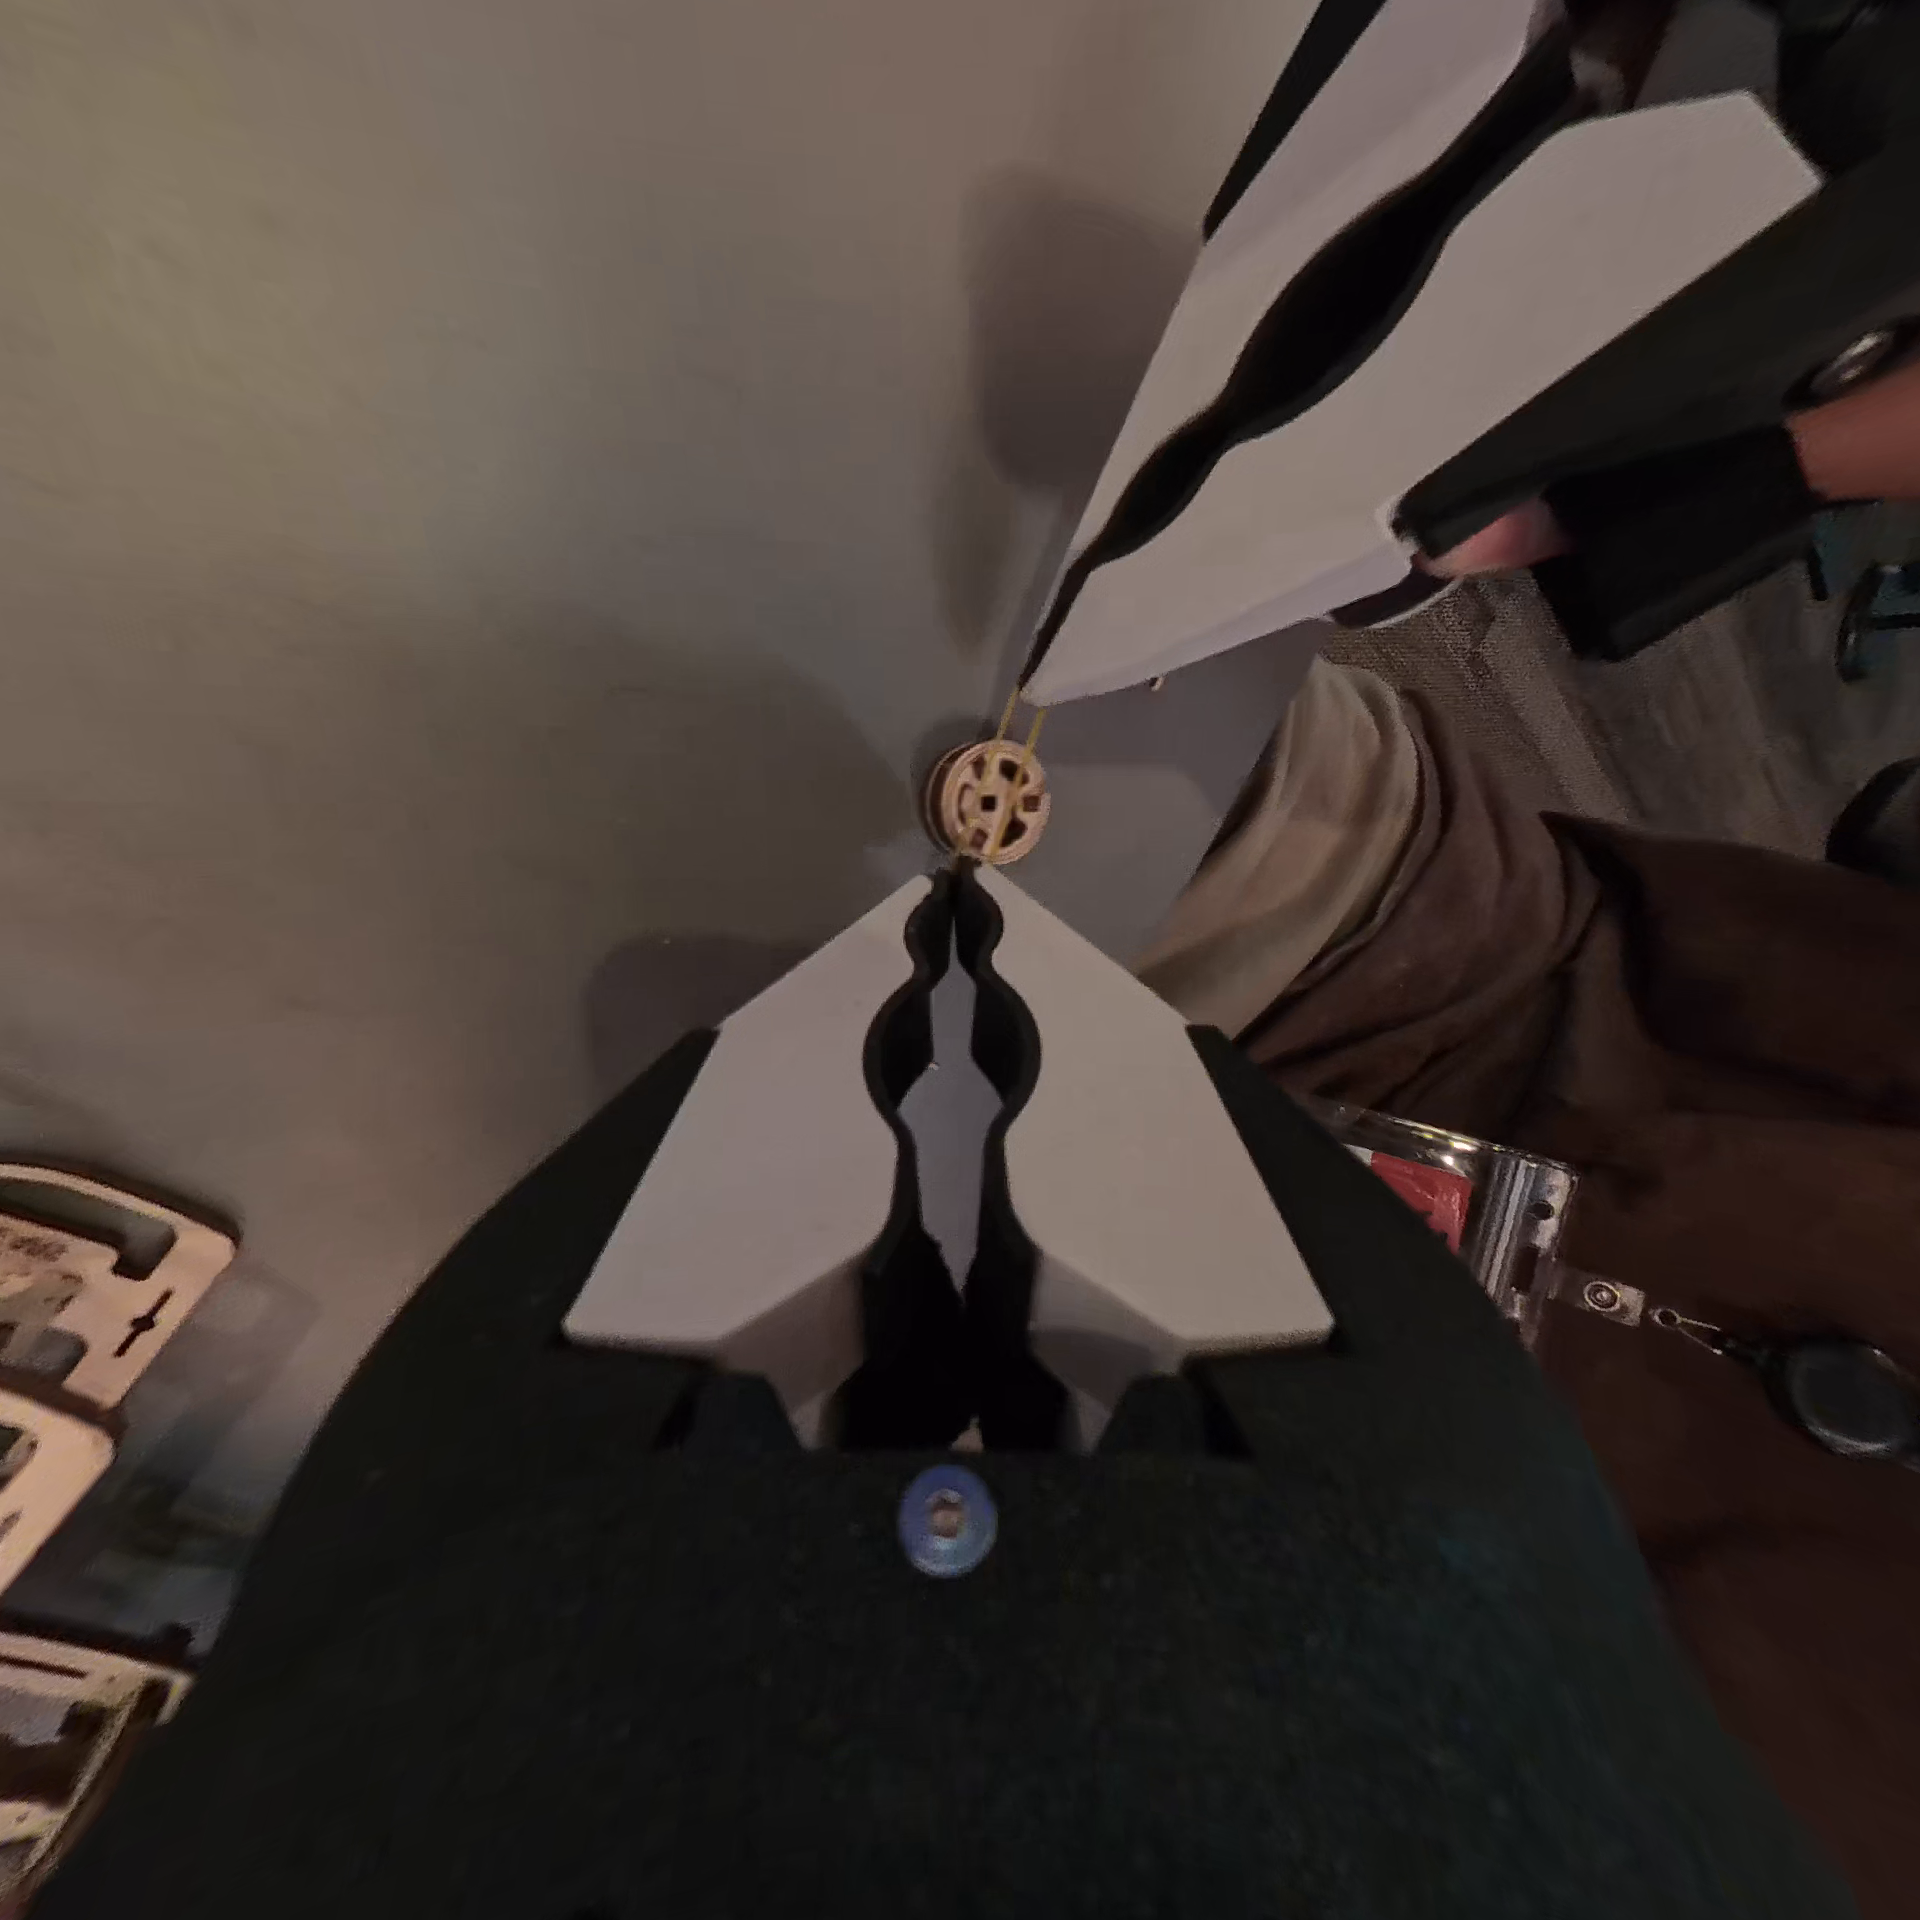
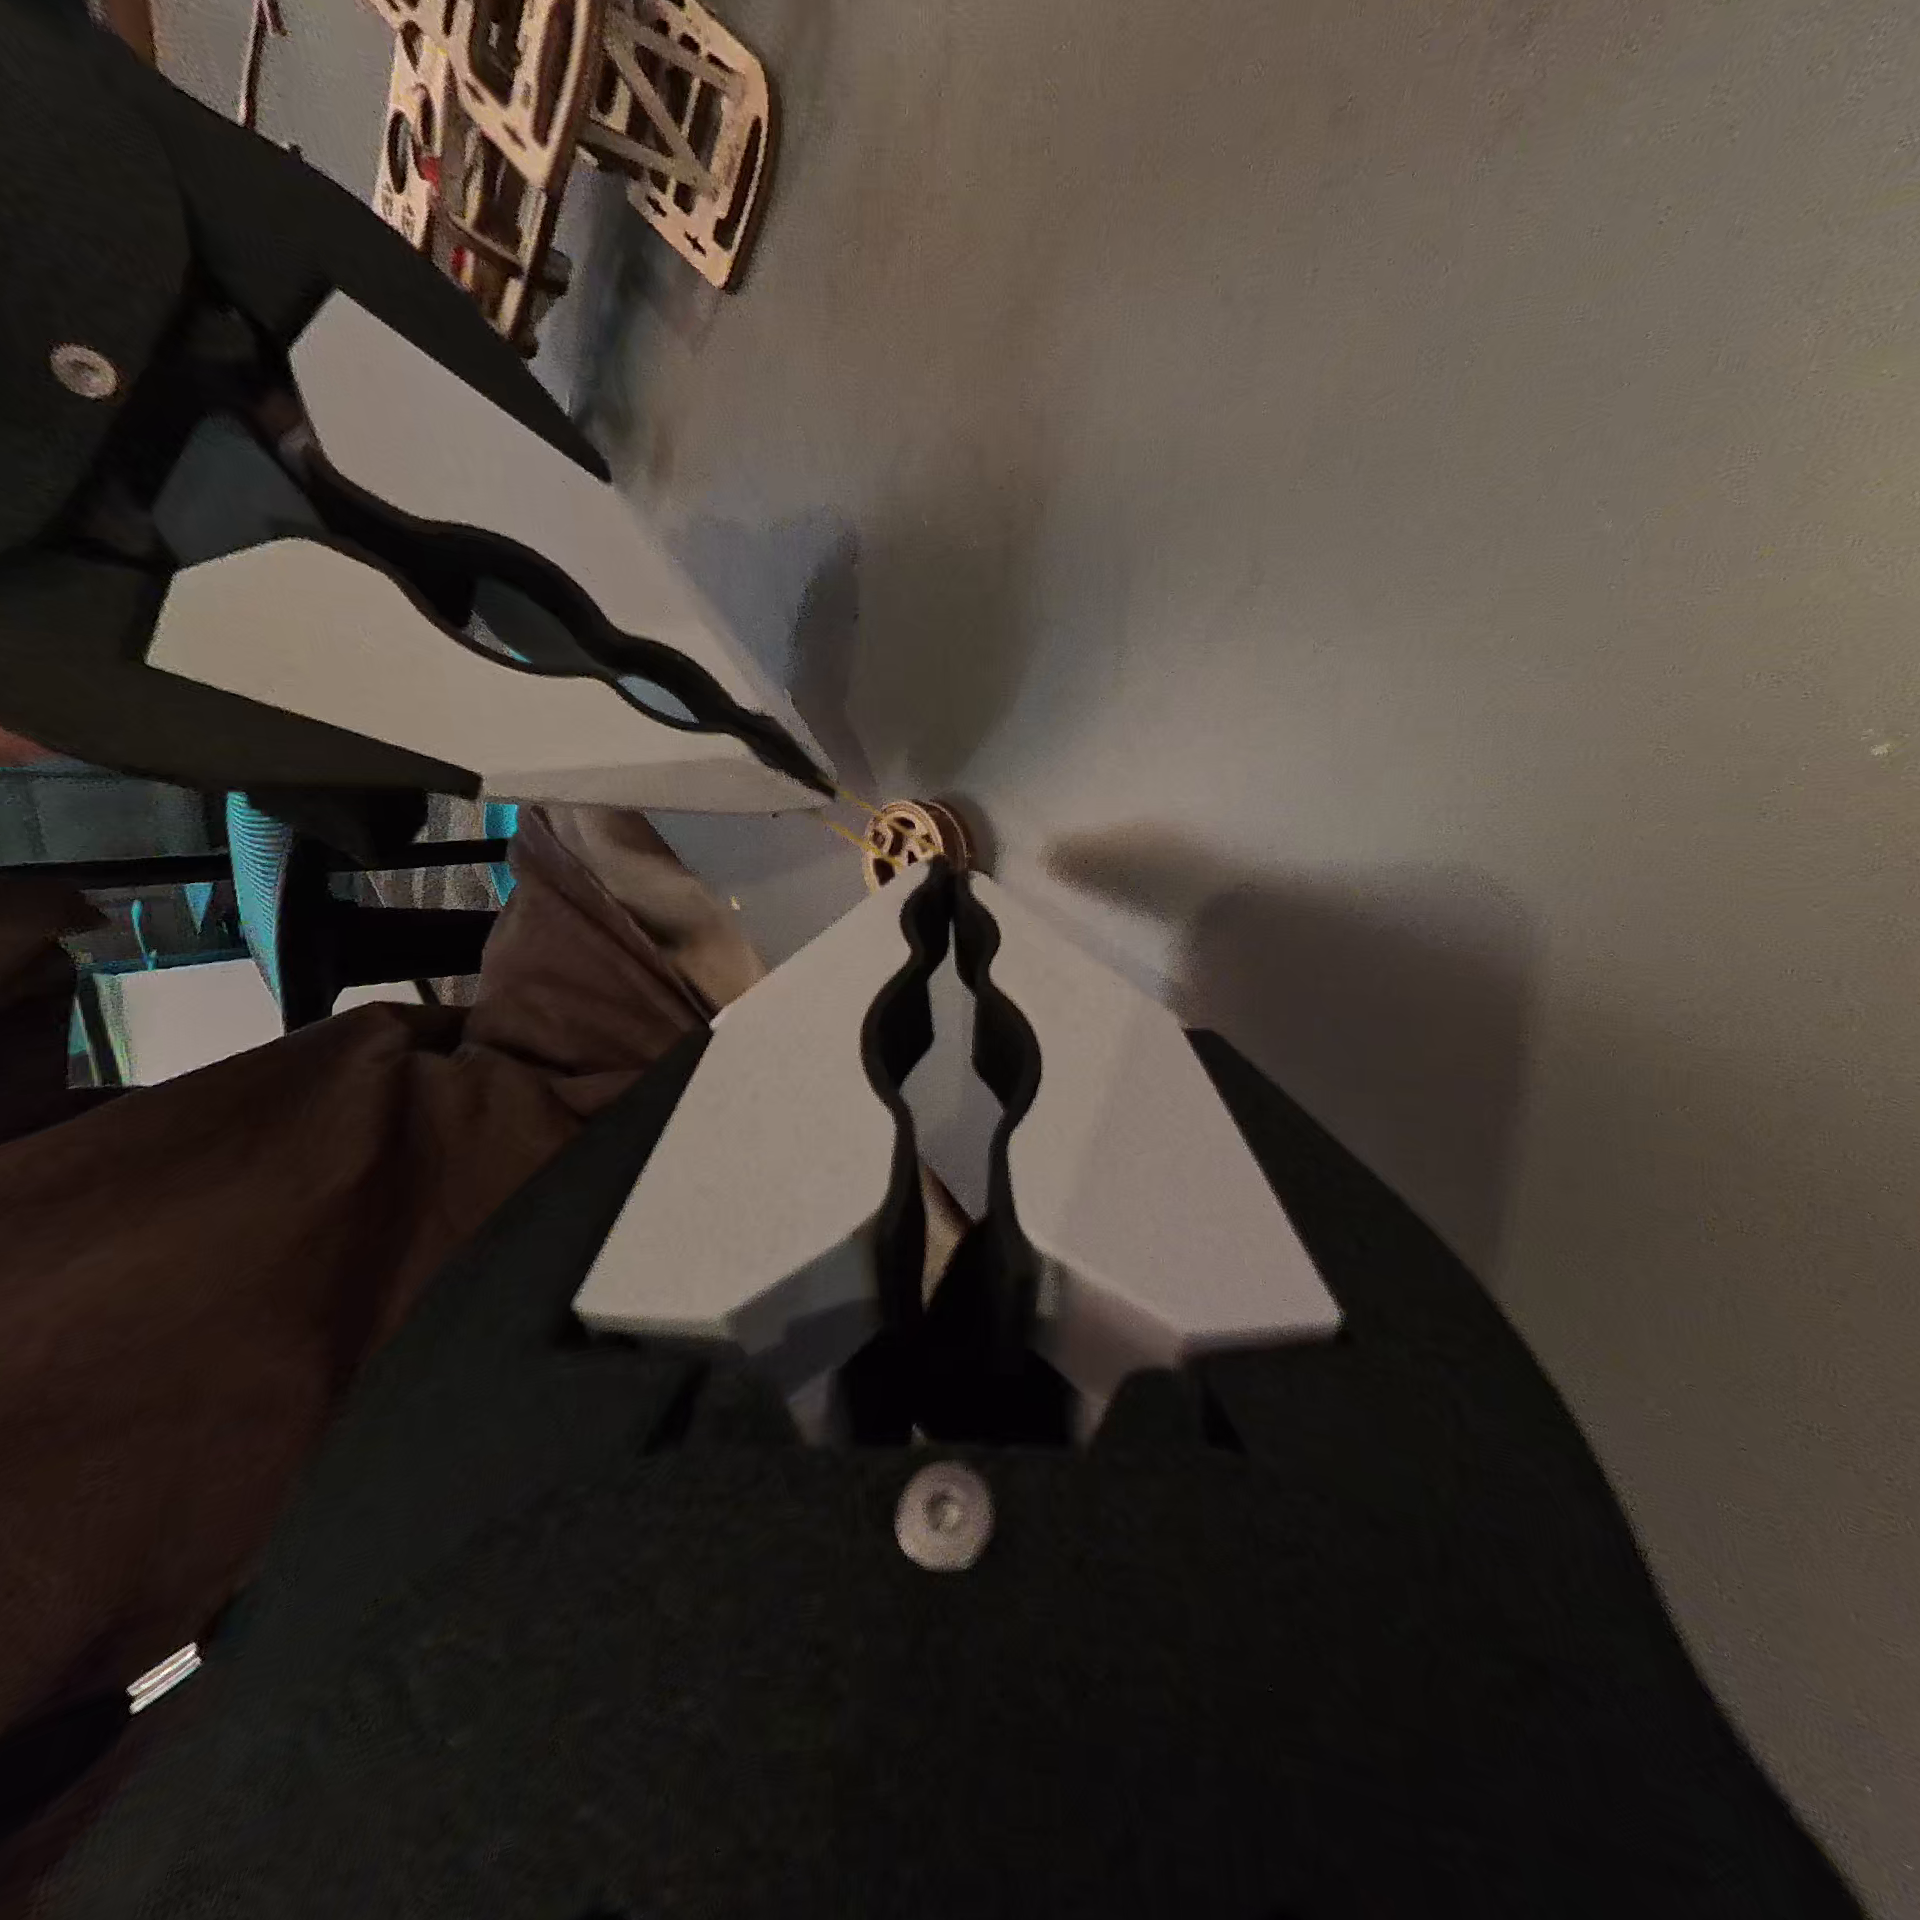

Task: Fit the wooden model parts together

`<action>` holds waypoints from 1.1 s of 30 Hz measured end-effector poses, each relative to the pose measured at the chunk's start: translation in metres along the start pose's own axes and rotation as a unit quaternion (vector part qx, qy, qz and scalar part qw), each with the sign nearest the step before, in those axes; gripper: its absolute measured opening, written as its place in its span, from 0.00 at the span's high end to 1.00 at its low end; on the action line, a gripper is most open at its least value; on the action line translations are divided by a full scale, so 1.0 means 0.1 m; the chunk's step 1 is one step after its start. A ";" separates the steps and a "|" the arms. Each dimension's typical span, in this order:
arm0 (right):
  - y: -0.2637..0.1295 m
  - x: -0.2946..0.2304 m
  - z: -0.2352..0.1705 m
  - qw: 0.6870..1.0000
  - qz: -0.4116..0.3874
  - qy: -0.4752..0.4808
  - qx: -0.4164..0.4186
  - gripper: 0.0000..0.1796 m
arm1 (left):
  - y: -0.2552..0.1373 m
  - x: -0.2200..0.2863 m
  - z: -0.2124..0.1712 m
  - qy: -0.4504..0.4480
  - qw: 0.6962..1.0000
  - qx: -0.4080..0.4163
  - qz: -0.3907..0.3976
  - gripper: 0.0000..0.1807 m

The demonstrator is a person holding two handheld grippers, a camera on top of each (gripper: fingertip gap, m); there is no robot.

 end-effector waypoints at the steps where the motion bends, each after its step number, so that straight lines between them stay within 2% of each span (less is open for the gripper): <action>1: 0.01 0.02 0.00 1.000 -0.003 0.004 -0.001 1.00 | 0.02 -0.03 -0.02 -0.005 1.000 -0.003 -0.002 1.00; 10: 0.08 0.05 -0.10 0.999 0.013 0.028 -0.020 1.00 | 0.13 -0.04 -0.08 -0.024 0.999 -0.008 -0.021 1.00; 33: 0.11 0.13 -0.01 0.996 -0.019 0.024 0.080 1.00 | 0.13 -0.15 0.03 -0.025 0.997 0.063 0.039 1.00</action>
Point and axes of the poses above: each gripper's, where its closed fingertips meet, y out along the fingers, z out of its top, x = y × z across the jaws, the point moved 3 cm from there along -y, back along the fingers, and after that the axes turned 3 degrees about -z, right-handed, at the moved point
